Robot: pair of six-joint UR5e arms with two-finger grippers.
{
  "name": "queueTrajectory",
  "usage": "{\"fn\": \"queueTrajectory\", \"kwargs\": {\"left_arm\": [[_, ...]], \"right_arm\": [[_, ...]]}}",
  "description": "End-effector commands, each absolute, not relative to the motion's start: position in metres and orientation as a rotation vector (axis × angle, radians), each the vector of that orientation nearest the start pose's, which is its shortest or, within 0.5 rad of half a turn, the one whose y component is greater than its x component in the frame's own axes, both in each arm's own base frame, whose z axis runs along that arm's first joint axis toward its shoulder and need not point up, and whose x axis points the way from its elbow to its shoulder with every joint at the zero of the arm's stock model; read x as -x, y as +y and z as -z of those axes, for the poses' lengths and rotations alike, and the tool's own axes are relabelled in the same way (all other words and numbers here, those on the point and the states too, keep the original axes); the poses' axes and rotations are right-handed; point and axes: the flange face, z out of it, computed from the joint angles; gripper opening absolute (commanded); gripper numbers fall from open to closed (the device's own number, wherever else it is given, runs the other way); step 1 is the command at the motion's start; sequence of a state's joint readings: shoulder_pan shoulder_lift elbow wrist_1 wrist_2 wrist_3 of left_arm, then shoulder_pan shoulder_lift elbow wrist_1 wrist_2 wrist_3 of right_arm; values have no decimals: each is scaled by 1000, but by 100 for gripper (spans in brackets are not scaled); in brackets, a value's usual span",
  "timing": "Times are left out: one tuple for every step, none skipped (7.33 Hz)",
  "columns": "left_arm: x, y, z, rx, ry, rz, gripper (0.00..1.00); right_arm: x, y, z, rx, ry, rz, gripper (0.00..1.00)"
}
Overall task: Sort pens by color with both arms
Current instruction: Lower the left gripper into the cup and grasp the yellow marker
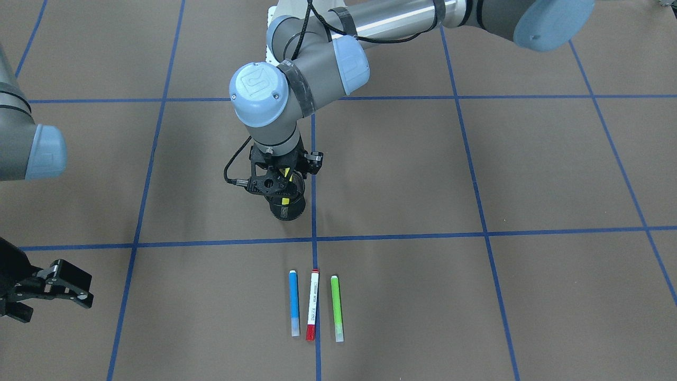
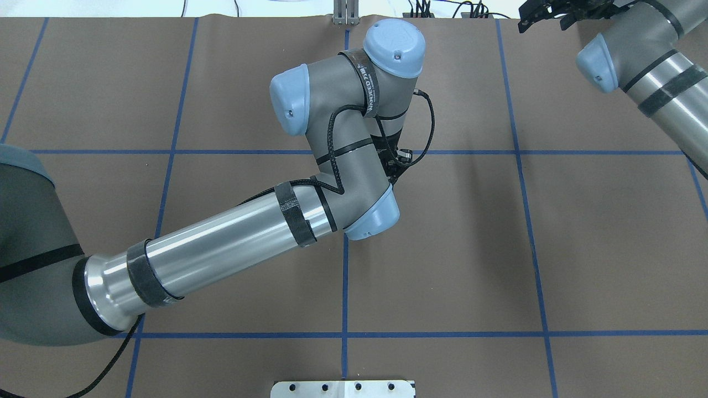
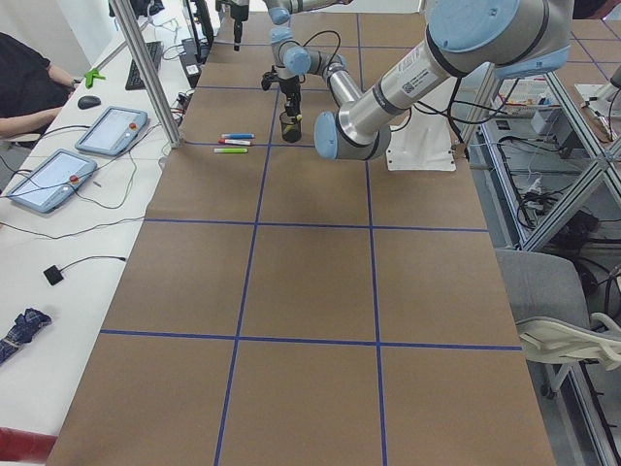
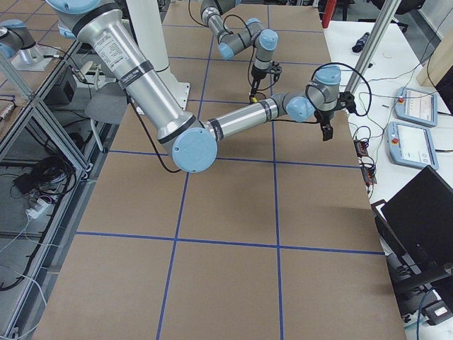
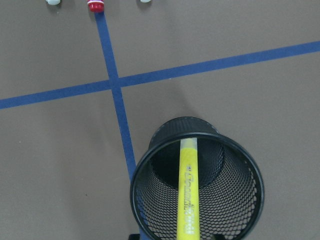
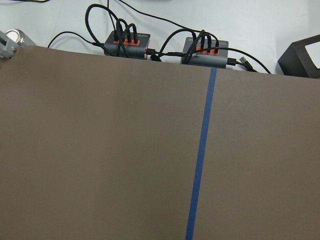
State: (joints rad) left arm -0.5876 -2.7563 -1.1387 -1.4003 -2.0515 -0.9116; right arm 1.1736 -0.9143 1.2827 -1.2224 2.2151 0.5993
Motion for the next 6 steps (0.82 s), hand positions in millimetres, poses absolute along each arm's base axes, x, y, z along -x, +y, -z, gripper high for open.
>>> {"fn": "queueTrajectory", "kwargs": {"left_arm": [[-627, -523, -76, 53, 733, -183, 41], [-626, -522, -75, 57, 733, -172, 33], [-626, -522, -75, 58, 733, -164, 27], [-626, -522, -74, 65, 733, -144, 19], [-626, -523, -76, 66, 729, -142, 17], [-626, -523, -77, 67, 728, -141, 17]], "right_arm": [[226, -722, -352, -310, -870, 46, 98], [226, -721, -353, -309, -869, 45, 98], [226, -721, -353, -309, -869, 45, 98], [226, -721, -353, -309, -869, 45, 98], [226, -721, -354, -308, -868, 47, 98], [227, -720, -355, -307, -868, 47, 98]]}}
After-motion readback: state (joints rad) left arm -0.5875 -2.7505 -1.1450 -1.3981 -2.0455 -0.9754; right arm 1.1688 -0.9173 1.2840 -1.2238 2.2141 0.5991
